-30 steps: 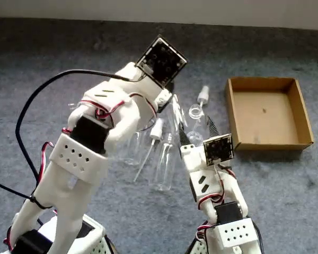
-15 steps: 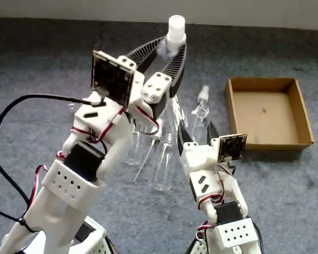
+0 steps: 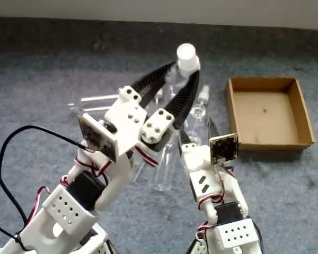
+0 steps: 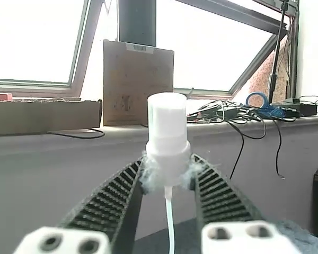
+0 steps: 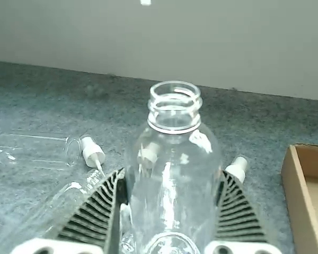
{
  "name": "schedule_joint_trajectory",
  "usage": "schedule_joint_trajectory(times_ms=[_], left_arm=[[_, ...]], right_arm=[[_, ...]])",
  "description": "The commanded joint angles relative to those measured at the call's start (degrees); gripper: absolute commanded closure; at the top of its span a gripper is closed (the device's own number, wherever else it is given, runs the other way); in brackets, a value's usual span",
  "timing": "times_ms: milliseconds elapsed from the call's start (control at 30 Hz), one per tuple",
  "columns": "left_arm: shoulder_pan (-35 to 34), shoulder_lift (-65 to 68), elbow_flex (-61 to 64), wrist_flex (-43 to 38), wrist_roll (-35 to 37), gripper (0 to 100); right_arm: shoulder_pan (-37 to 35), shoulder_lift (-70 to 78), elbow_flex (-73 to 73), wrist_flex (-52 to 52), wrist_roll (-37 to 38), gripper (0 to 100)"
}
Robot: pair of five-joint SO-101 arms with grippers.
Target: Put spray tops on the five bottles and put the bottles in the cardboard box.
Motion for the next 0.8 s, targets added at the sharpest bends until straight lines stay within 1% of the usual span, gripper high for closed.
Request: schedule_joint_trajectory(times_ms=[0, 133, 367, 500, 633, 767], left_arm=[[2.86, -2.07, -0.22, -1.41, 0.97, 99], [5.23, -2.07, 0.92, 1.49, 0.97, 99], [5.32, -2.07, 1.27, 1.85, 0.97, 99], [5.67, -2.07, 4.62, 1.49, 1.23, 99], [5.23, -2.07, 6.55, 1.58, 5.63, 99], [5.14, -2.07, 7.16, 1.49, 5.89, 99]], right_arm=[[-0.04, -0.75, 6.2, -1.01, 0.62, 88.5], [-0.04, -0.75, 6.2, -1.01, 0.62, 88.5], [-0.22, -1.1, 6.2, 1.36, 0.62, 88.5], [-0.22, -1.1, 6.2, 1.36, 0.62, 88.5], [-0.22, -1.1, 6.2, 1.36, 0.62, 88.5], [-0.22, -1.1, 6.2, 1.36, 0.62, 88.5]])
